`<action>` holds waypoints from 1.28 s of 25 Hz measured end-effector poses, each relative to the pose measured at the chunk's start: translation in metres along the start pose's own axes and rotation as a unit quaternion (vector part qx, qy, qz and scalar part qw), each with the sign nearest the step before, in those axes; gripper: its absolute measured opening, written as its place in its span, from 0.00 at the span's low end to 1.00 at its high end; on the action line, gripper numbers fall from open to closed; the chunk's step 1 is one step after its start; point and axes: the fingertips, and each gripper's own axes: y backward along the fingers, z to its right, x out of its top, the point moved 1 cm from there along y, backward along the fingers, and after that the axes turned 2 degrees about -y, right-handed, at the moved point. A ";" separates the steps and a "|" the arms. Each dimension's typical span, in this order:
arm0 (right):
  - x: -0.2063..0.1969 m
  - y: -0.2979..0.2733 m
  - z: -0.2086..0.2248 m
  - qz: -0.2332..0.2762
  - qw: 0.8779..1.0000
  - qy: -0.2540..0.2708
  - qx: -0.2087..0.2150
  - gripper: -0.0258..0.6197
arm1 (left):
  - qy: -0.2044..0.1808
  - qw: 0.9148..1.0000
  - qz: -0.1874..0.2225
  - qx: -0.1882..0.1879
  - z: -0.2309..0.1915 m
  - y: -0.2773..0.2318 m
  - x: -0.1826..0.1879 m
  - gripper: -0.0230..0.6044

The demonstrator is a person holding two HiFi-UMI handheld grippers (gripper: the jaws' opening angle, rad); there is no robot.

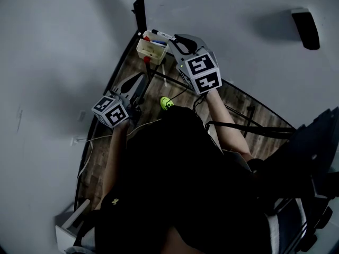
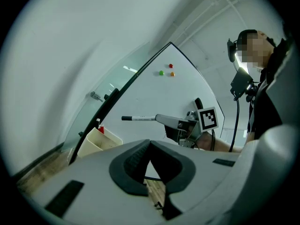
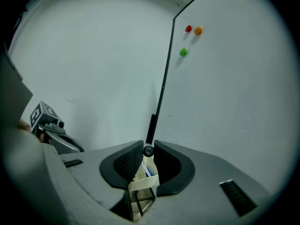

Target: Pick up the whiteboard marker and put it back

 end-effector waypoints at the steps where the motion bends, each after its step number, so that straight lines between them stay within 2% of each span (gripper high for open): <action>1: 0.000 0.002 -0.001 0.000 1.000 0.000 0.000 0.16 | 0.001 1.000 0.000 0.000 0.001 0.000 -0.001 0.06; 13: -0.007 0.017 0.001 0.002 1.000 -0.005 -0.002 0.16 | 0.014 1.000 0.013 0.007 0.010 0.005 -0.007 0.06; 24: -0.010 0.016 -0.007 0.002 1.000 -0.008 0.007 0.16 | 0.026 0.999 0.002 0.018 0.014 0.019 -0.017 0.06; 32: -0.009 0.009 -0.017 0.001 1.000 -0.007 0.019 0.16 | 0.031 0.999 0.009 0.033 0.007 0.034 -0.016 0.06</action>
